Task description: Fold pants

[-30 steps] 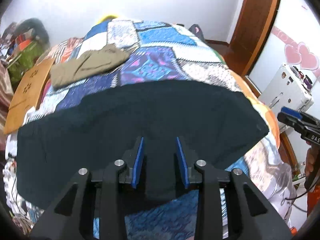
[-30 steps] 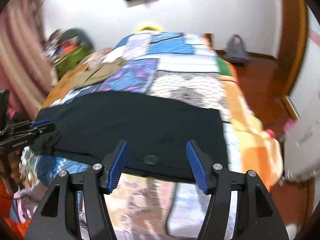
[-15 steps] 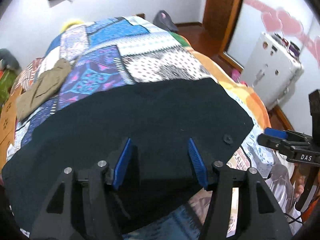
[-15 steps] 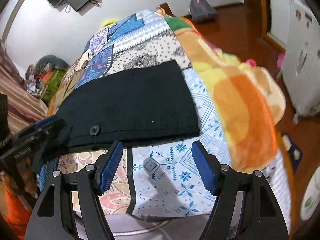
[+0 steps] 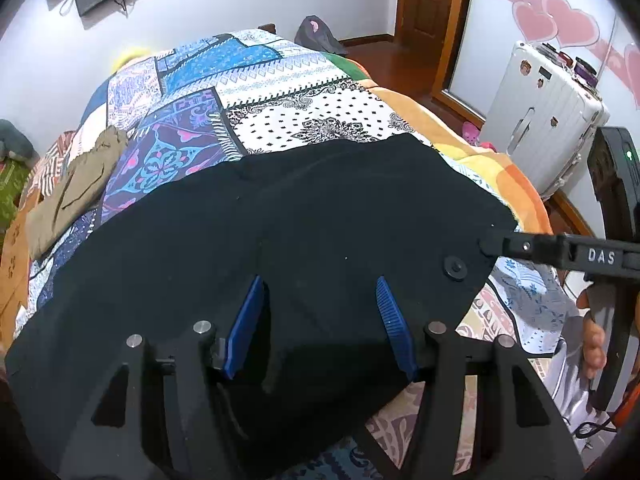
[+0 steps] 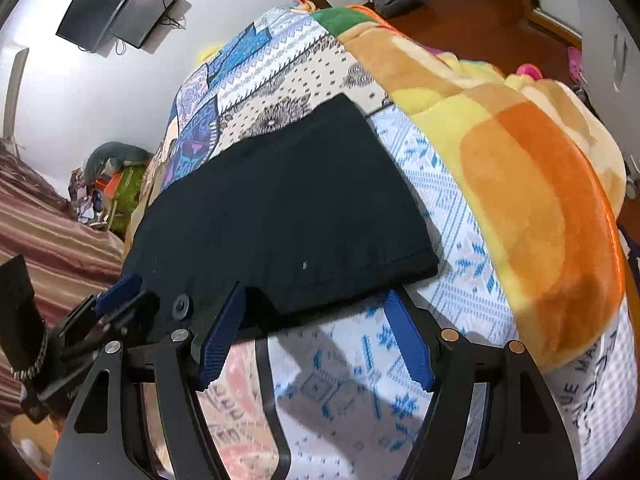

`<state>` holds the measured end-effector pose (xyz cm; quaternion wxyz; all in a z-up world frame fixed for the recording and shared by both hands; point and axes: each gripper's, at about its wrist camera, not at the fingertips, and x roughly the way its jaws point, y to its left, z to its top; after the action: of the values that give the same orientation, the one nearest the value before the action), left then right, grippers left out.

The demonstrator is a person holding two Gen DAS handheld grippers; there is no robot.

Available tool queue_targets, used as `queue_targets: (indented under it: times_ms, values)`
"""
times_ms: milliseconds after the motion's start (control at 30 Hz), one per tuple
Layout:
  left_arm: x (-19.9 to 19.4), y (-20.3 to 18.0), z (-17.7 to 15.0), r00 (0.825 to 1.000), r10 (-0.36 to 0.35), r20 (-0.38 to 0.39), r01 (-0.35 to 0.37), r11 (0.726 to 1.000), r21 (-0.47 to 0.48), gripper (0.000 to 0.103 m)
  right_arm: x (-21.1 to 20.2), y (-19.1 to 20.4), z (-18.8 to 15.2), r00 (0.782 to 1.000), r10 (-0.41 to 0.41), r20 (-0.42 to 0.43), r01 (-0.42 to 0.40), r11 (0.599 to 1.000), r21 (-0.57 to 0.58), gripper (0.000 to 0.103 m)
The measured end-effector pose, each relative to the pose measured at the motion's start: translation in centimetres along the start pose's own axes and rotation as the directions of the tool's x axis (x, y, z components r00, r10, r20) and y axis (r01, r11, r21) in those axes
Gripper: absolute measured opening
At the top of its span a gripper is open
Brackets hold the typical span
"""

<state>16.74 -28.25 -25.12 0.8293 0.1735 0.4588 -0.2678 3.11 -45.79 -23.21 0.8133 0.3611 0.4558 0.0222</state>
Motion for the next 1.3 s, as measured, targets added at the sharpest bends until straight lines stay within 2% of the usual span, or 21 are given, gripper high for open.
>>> queue_targets:
  times_ms: [33, 100, 167, 200, 267, 300, 400, 567, 833, 967, 1133, 1300]
  values:
    - [0.1, -0.1, 0.1, 1.000, 0.002, 0.003, -0.002, 1.000, 0.002, 0.058, 0.0, 0.0, 0.1, 1.000, -0.001, 0.008, 0.001, 1.000, -0.003, 0.068]
    - [0.1, -0.1, 0.1, 1.000, 0.001, 0.007, -0.001, 1.000, 0.002, 0.058, 0.0, 0.0, 0.5, 1.000, 0.003, 0.027, -0.003, 1.000, -0.012, 0.059]
    - [0.2, -0.1, 0.1, 1.000, -0.001, 0.010, 0.001, 1.000, -0.003, 0.058, 0.1, -0.1, 0.9, 0.999, 0.006, 0.038, -0.006, 1.000, -0.016, 0.038]
    - [0.2, -0.1, 0.2, 1.000, -0.001, 0.010, 0.001, 1.000, -0.003, 0.058, 0.0, -0.2, 1.0, 0.999, 0.012, 0.048, -0.011, 1.000, -0.015, 0.033]
    - [0.2, -0.1, 0.2, 1.000, -0.001, 0.010, 0.001, 1.000, -0.002, 0.058, -0.1, -0.3, 1.3, 0.998, 0.021, 0.060, -0.019, 1.000, -0.025, 0.016]
    - [0.1, -0.1, 0.3, 1.000, -0.001, 0.009, 0.001, 1.000, -0.001, 0.058, -0.1, -0.1, 1.5, 0.998, 0.021, 0.067, -0.019, 0.999, -0.032, 0.013]
    - [-0.2, 0.2, 0.5, 1.000, 0.007, 0.014, -0.007, 1.000, 0.000, 0.057, -1.0, 0.7, 1.9, 0.994, 0.015, 0.106, -0.007, 0.997, -0.073, 0.012]
    - [-2.0, 1.7, 1.0, 0.998, 0.005, 0.070, -0.001, 0.999, -0.053, 0.056, -2.4, 2.8, 2.6, 0.984, 0.027, 0.175, -0.001, 0.989, -0.145, 0.009]
    - [-6.5, 5.5, 0.7, 0.984, 0.059, 0.168, -0.042, 0.994, -0.106, 0.056, -4.9, 9.4, 4.0, 0.962, 0.113, 0.248, -0.040, 0.958, -0.284, 0.009]
    - [-8.8, 8.2, -0.3, 0.971, 0.080, 0.226, -0.040, 0.984, -0.173, 0.057, -5.0, 12.8, 4.0, 0.955, 0.155, 0.254, -0.058, 0.934, -0.351, 0.009]
    - [-11.5, 12.1, -2.1, 0.954, 0.126, 0.274, -0.055, 0.966, -0.251, 0.057, -4.4, 17.8, 3.7, 0.948, 0.201, 0.247, -0.068, 0.886, -0.458, 0.009]
    - [-13.6, 15.2, -4.1, 0.940, 0.175, 0.294, -0.076, 0.944, -0.321, 0.057, -1.4, 23.1, 2.4, 0.948, 0.265, 0.178, -0.127, 0.824, -0.552, 0.009]
